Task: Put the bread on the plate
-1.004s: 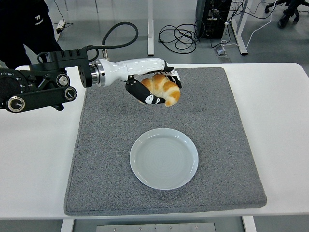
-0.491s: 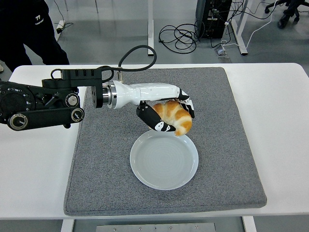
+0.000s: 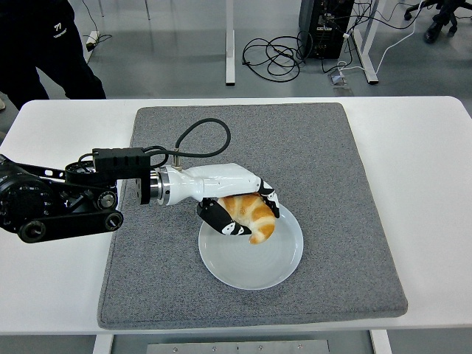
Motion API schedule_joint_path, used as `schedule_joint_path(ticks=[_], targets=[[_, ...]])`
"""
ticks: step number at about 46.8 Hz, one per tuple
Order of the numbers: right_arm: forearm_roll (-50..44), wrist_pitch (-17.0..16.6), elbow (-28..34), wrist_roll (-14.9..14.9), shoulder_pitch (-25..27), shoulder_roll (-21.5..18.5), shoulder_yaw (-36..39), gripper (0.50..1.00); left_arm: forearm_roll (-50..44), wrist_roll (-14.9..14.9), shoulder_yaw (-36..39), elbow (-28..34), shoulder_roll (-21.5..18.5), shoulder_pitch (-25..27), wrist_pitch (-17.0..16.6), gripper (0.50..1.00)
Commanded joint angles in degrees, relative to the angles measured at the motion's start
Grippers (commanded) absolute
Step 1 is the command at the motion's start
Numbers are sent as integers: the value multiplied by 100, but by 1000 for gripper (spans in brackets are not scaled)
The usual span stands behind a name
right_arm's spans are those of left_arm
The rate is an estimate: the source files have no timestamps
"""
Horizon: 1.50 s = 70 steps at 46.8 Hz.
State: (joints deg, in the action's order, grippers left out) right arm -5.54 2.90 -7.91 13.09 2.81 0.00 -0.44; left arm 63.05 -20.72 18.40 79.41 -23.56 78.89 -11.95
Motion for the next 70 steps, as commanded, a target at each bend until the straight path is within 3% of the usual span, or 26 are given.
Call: schedule_joint_path(ticks=[1, 12, 25, 42, 70], targets=[[0, 0, 0, 0, 0, 0, 0, 1000, 120, -29, -3, -13, 9, -137, -149, 500], [0, 0, 0, 0, 0, 0, 0, 1000, 252, -116, -30, -118, 61, -567, -457, 500], [0, 0, 0, 0, 0, 0, 0, 1000, 156, -362, -91, -742, 422, -849, -730, 500], [0, 0, 0, 0, 9, 0, 0, 1000, 147, -371, -302, -1068, 747, -1218, -730, 500], [0, 0, 0, 0, 0, 0, 0, 1000, 6, -371, -460, -1121, 738, -1429, -721, 507]])
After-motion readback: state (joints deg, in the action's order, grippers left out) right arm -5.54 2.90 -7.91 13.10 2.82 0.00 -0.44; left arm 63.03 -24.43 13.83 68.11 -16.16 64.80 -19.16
